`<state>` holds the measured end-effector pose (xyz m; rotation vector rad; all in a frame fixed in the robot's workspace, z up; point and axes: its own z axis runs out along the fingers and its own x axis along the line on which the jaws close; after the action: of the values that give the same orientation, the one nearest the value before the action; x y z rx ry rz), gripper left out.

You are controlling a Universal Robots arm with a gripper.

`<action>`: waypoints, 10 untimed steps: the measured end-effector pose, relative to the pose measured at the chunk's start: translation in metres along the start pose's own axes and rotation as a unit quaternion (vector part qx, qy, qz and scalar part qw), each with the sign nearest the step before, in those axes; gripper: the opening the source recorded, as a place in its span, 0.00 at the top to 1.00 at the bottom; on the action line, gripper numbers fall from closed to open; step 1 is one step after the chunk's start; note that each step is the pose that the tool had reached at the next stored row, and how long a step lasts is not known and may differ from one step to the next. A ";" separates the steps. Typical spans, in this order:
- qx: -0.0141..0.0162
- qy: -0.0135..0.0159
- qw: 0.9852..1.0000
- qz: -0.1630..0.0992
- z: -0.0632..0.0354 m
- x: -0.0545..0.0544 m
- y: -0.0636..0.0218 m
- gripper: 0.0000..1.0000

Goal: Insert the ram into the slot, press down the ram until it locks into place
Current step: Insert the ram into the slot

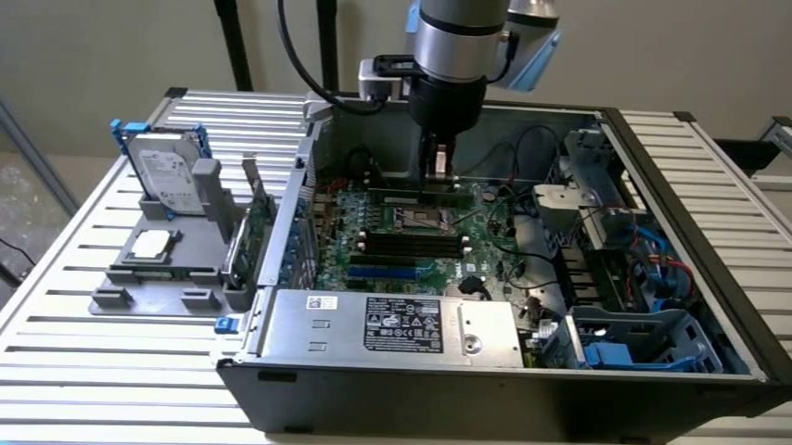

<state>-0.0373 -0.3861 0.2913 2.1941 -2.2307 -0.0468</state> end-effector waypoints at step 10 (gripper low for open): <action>0.000 0.001 1.000 0.000 0.0048 0.009 -0.0039 0.87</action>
<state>-0.0337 -0.3955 0.2863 2.1933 -2.2301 -0.0452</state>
